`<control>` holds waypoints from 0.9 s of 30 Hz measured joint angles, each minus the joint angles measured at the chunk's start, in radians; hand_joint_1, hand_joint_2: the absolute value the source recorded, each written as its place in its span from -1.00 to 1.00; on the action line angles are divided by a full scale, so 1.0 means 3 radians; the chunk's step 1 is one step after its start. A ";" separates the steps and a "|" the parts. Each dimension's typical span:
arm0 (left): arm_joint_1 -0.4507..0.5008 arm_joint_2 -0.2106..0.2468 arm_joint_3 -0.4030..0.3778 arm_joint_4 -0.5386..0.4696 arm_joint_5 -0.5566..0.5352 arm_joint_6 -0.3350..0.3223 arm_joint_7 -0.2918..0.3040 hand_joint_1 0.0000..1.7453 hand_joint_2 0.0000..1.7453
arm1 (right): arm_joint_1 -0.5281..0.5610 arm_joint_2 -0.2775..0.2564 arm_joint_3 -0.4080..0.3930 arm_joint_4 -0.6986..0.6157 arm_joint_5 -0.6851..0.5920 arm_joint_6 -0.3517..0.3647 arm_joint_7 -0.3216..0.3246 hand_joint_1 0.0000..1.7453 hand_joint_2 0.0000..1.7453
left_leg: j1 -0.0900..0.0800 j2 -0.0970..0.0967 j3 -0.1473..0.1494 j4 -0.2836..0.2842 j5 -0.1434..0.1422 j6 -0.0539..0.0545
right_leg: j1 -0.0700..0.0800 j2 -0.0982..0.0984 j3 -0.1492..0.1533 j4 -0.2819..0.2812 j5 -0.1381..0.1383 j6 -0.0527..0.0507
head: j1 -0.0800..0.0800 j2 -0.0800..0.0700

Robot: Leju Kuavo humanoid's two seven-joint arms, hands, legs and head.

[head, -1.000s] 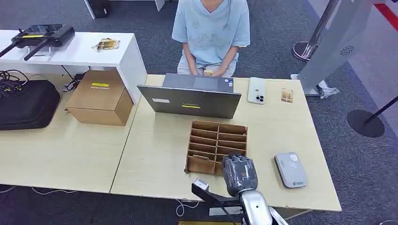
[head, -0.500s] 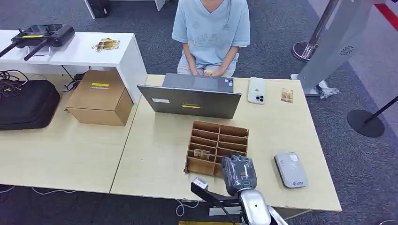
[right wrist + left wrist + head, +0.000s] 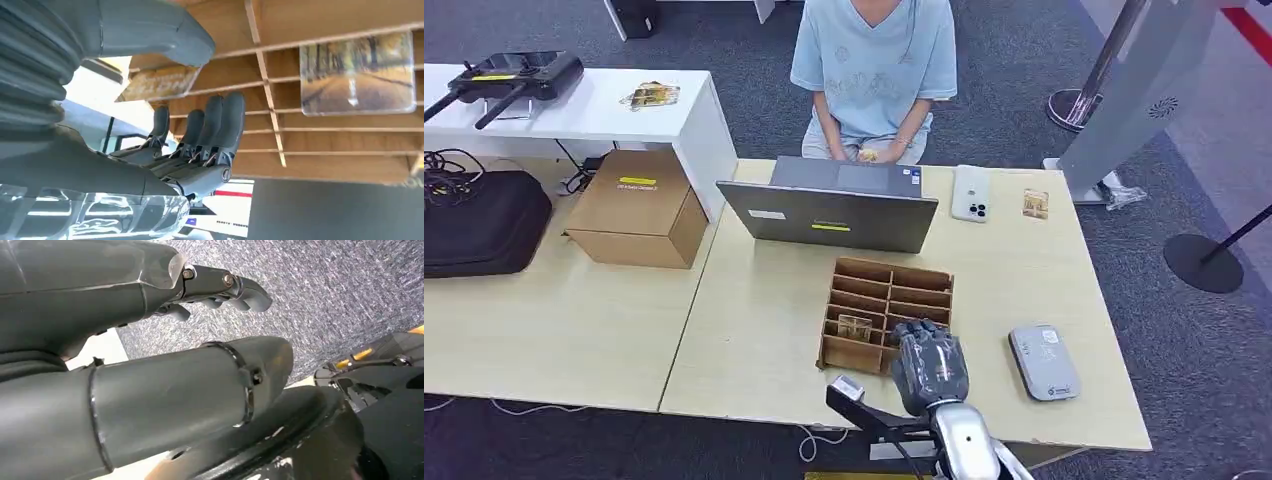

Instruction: Pass the card to the sensor for recognition and then transmit it.

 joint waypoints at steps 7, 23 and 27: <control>0.0024 0.0000 0.0000 0.0000 0.0014 0.0001 -0.0051 -1.00 -1.00 | -0.0001 0.0009 -0.0006 -0.0044 0.0000 -0.0024 -0.0033 0.32 1.00 | 0.0000 0.0000 0.0000 0.0000 0.0000 0.0000 | 0.0000 0.0000 0.0000 0.0000 0.0000 0.0000 | 0.0000 0.0000; 0.0037 0.0003 0.0000 0.0000 0.0022 0.0023 -0.0086 -1.00 -1.00 | 0.0170 0.0010 -0.0256 -0.0182 0.0029 -0.0034 0.0075 -0.16 1.00 | 0.0000 0.0000 0.0000 0.0000 -0.0001 0.0000 | 0.0000 0.0000 -0.0001 0.0000 -0.0001 0.0000 | 0.0000 0.0000; 0.0036 0.0004 0.0000 0.0000 0.0014 0.0027 -0.0104 -1.00 -1.00 | 0.0266 0.0004 -0.0336 -0.0257 0.0033 -0.0034 0.0081 -0.06 1.00 | 0.0000 0.0000 0.0000 0.0000 -0.0001 0.0000 | 0.0000 0.0000 -0.0001 0.0000 -0.0001 0.0000 | 0.0000 0.0000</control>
